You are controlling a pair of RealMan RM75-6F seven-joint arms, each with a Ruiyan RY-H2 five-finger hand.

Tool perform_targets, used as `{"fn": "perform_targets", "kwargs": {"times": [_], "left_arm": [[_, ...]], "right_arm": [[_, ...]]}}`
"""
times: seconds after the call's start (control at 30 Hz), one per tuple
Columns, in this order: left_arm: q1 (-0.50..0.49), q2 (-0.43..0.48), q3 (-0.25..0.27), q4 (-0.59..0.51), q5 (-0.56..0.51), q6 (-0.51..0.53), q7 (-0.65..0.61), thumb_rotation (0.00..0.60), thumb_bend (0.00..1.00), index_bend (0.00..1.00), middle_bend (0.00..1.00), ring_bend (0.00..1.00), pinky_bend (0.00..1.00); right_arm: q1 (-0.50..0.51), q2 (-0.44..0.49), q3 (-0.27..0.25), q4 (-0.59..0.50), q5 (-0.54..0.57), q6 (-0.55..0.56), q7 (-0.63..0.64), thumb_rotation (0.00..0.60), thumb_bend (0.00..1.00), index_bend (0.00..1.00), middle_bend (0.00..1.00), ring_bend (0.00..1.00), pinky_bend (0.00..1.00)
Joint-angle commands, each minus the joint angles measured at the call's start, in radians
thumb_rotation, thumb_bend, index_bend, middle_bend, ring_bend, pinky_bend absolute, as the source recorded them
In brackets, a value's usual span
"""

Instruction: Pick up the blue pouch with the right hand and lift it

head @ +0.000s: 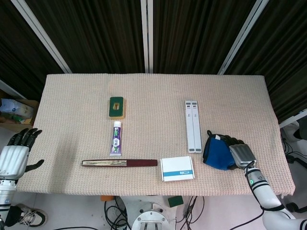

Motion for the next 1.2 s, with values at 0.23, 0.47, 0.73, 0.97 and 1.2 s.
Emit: {"fn": "perform_targets", "kwargs": {"times": [0.23, 0.47, 0.73, 0.97, 1.2], "left_arm": [[-0.002, 0.006, 0.006, -0.012, -0.028, -0.034, 0.01, 0.6, 0.07, 0.16, 0.14, 0.09, 0.2], [0.001, 0.01, 0.005, -0.013, -0.026, -0.024, 0.006, 0.6, 0.07, 0.16, 0.14, 0.09, 0.2], [0.004, 0.01, 0.005, -0.008, -0.024, -0.019, -0.002, 0.6, 0.07, 0.16, 0.14, 0.09, 0.2], [0.007, 0.01, 0.004, -0.006, -0.022, -0.011, -0.006, 0.6, 0.07, 0.16, 0.14, 0.09, 0.2], [0.01, 0.015, 0.001, -0.007, -0.019, -0.002, -0.01, 0.6, 0.07, 0.16, 0.14, 0.09, 0.2]], "right_arm": [[-0.011, 0.002, -0.023, -0.031, 0.011, 0.034, -0.065, 0.6, 0.15, 0.48, 0.56, 0.52, 0.76], [-0.012, 0.0, -0.029, -0.048, 0.032, 0.068, -0.133, 0.6, 0.29, 0.77, 0.73, 0.68, 0.92], [-0.032, 0.008, -0.025, -0.069, -0.022, 0.147, -0.121, 0.6, 0.47, 0.96, 0.86, 0.8, 1.0], [-0.057, 0.034, -0.011, -0.09, -0.094, 0.232, -0.071, 0.6, 0.51, 1.0, 0.89, 0.83, 1.0], [-0.016, 0.079, 0.059, -0.167, -0.186, 0.295, -0.097, 0.6, 0.51, 1.0, 0.89, 0.83, 1.0]]}}
